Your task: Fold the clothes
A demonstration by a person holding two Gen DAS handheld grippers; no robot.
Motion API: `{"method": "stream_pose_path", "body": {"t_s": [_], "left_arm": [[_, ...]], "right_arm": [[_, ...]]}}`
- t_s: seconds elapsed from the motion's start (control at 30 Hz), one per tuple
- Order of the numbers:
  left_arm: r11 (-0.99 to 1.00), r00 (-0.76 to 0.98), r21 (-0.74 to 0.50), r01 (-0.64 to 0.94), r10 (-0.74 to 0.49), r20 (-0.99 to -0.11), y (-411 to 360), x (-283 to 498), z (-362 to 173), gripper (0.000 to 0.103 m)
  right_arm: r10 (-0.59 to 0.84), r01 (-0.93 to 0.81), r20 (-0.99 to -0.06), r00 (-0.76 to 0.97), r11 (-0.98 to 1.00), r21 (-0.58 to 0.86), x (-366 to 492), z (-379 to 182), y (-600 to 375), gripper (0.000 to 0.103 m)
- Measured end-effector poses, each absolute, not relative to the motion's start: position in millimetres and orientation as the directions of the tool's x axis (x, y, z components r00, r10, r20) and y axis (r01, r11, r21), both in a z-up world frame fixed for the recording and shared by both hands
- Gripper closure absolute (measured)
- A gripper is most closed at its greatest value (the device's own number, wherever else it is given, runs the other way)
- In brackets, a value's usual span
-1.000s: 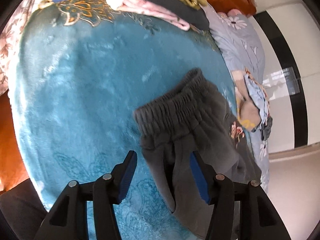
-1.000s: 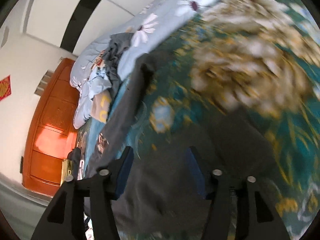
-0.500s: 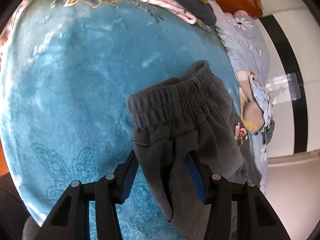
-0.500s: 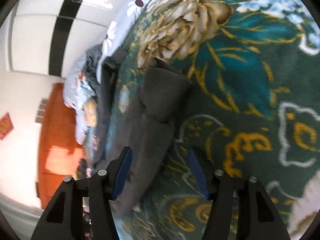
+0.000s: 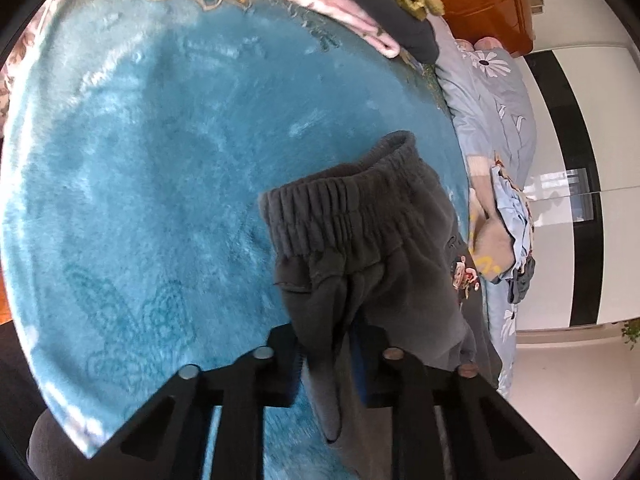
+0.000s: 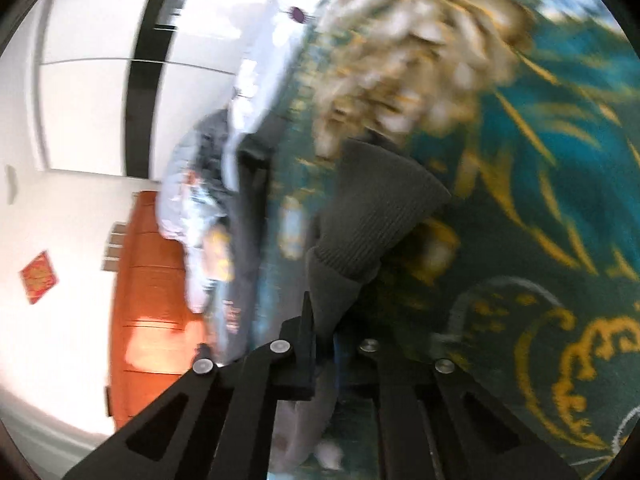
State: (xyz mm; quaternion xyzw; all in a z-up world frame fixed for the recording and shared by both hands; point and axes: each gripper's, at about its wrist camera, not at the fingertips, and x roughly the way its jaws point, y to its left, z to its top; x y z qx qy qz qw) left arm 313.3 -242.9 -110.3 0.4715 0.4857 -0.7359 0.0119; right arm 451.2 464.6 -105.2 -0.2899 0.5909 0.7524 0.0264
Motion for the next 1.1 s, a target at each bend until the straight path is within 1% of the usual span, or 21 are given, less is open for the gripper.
{"method": "stream_pose_path", "body": {"t_s": [0.13,0.23,0.37,0.57,0.67,0.73,0.9,1.03,1.1], "left_arm": [[-0.510,-0.557,-0.737,0.443,0.488,-0.672,-239.0,330.3,-91.8,0.090],[-0.492,-0.554,-0.767,0.412,0.533,-0.639,-235.7,344.8,-80.0,0.090],[-0.484,-0.543,-0.767,0.420,0.543,-0.640,-230.9,341.5,-78.3,0.090],[-0.427,-0.558,-0.806,0.409,0.582,-0.592,-233.6,330.6,-53.8,0.090],[-0.397,-0.578,-0.831,0.389,0.598,-0.556,-235.9,317.3,-37.0,0.090],[-0.393,-0.578,-0.836,0.383,0.604,-0.549,-234.9,301.3,-29.9,0.090],[-0.401,-0.569,-0.823,0.402,0.595,-0.568,-237.1,260.7,-30.1,0.090],[-0.412,-0.560,-0.807,0.424,0.581,-0.591,-240.2,228.7,-34.6,0.090],[-0.417,-0.555,-0.798,0.435,0.574,-0.602,-241.7,212.7,-36.9,0.087]], "right_arm": [[-0.269,-0.300,-0.378,-0.886,-0.289,0.909,459.6,-75.5,483.8,0.098],[-0.237,-0.287,-0.359,-0.903,-0.290,0.913,471.0,-64.9,498.2,0.098],[-0.242,-0.264,-0.334,-0.911,-0.282,0.923,463.8,-62.1,501.2,0.098],[-0.260,-0.200,-0.279,-0.925,-0.290,0.936,420.5,-40.8,503.9,0.098],[-0.269,-0.166,-0.253,-0.929,-0.308,0.937,393.3,-23.4,508.3,0.098],[-0.279,-0.142,-0.237,-0.931,-0.320,0.937,373.7,-11.4,510.5,0.098],[-0.300,-0.115,-0.236,-0.924,-0.371,0.922,304.0,14.4,509.9,0.098],[-0.309,-0.143,-0.273,-0.911,-0.386,0.911,242.5,15.7,506.7,0.098],[-0.310,-0.161,-0.295,-0.904,-0.392,0.906,210.5,14.7,503.3,0.098]]}}
